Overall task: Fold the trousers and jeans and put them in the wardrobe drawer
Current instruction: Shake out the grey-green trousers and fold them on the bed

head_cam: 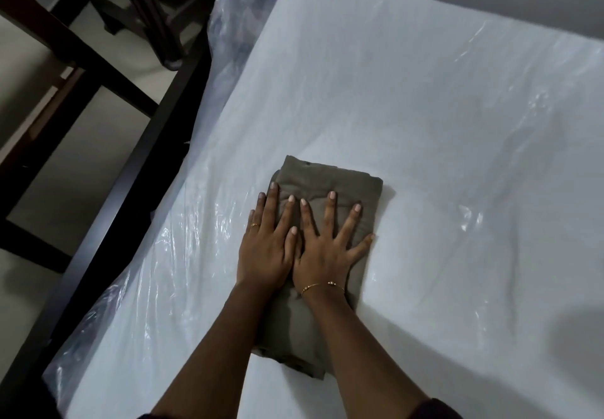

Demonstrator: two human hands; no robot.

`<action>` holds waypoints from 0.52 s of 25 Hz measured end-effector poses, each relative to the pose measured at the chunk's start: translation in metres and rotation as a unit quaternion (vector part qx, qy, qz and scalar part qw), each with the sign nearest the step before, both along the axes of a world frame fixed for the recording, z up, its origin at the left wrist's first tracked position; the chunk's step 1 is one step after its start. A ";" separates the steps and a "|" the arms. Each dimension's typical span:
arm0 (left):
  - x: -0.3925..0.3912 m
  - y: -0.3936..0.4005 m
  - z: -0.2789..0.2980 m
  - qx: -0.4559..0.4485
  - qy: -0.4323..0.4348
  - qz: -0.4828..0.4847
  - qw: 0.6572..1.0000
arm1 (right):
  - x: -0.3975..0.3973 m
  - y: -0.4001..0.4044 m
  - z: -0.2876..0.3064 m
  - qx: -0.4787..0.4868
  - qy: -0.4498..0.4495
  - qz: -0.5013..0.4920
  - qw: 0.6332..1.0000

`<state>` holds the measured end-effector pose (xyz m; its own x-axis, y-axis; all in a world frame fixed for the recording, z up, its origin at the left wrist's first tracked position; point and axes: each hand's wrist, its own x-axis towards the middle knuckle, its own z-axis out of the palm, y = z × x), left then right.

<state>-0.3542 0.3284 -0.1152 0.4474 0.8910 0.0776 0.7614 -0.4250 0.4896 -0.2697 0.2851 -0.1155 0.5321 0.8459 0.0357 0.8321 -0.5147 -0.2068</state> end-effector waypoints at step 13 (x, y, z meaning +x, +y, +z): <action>0.004 0.007 0.000 0.013 0.029 -0.001 0.999 | 0.004 0.012 -0.008 -0.003 -0.011 0.003 1.000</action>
